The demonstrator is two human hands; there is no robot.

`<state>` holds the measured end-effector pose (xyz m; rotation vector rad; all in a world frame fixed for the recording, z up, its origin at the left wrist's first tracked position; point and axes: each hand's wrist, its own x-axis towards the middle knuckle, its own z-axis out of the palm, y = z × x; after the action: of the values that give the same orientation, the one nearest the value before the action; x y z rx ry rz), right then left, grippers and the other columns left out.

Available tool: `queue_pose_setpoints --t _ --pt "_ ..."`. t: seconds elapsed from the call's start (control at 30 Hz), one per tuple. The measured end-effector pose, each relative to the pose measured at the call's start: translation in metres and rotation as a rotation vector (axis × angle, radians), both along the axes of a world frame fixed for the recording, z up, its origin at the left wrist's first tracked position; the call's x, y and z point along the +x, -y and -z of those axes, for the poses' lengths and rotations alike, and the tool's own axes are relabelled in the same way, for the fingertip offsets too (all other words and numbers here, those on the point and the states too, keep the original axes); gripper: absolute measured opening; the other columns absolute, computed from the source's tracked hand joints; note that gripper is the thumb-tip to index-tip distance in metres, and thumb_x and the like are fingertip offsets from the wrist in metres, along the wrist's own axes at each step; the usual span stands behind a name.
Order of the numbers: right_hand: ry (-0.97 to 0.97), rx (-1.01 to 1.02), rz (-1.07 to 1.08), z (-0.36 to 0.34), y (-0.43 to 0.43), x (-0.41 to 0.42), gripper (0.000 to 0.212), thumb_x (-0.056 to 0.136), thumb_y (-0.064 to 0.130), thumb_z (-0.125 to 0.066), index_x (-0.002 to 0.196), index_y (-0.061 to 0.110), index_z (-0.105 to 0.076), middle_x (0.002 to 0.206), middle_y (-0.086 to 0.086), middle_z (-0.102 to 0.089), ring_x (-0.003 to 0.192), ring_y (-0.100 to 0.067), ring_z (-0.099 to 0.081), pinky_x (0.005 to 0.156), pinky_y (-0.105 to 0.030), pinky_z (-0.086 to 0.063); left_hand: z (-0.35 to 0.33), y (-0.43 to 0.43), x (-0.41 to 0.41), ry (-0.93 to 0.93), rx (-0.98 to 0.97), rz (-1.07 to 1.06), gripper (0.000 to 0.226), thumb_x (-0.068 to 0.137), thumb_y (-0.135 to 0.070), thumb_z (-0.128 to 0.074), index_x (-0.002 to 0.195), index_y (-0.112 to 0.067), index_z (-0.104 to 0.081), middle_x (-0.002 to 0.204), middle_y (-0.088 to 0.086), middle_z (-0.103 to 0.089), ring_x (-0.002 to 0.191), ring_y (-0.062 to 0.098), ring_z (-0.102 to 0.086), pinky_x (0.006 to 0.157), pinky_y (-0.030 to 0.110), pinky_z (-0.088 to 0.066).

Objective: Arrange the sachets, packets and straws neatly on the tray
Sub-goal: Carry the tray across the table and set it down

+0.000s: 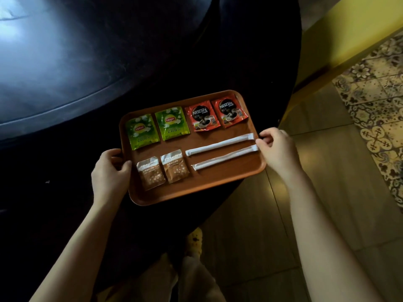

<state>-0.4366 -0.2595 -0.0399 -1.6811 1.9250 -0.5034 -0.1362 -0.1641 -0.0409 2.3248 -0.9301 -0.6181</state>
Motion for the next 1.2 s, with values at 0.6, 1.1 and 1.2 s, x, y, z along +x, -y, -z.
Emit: queue_pose_setpoints --t 0.6,1.1,1.2 --pt "0.172 0.121 -0.006 0.010 -0.010 -0.007 0.005 0.091 0.010 -0.046 0.089 0.015 -0.045 0.094 -0.005 -0.052 0.084 -0.020 -0.054 0.055 -0.019 -0.039 -0.005 0.012 0.006 -0.138 0.193 -0.079 0.027 0.087 -0.023 -0.052 0.104 -0.007 -0.066 0.098 0.014 -0.070 0.085 0.026 -0.063 0.065 0.033 -0.044" --pt "0.151 0.010 -0.034 -0.038 -0.031 -0.017 0.008 0.090 0.008 -0.048 0.087 0.015 -0.045 0.093 -0.007 -0.053 0.088 -0.028 -0.061 0.072 -0.040 -0.056 -0.043 -0.016 -0.004 -0.249 -0.021 -0.160 0.017 0.083 -0.014 -0.062 0.098 -0.007 -0.069 0.092 0.010 -0.070 0.081 0.022 -0.063 0.071 0.032 -0.047" --pt "0.167 -0.005 -0.070 -0.047 -0.027 -0.010 0.008 0.091 0.009 -0.048 0.089 0.016 -0.045 0.096 -0.008 -0.054 0.089 -0.027 -0.062 0.073 -0.043 -0.058 -0.053 -0.016 0.006 -0.261 -0.055 -0.186 0.017 0.083 -0.015 -0.063 0.097 -0.008 -0.070 0.089 0.008 -0.070 0.078 0.020 -0.063 0.070 0.031 -0.047"
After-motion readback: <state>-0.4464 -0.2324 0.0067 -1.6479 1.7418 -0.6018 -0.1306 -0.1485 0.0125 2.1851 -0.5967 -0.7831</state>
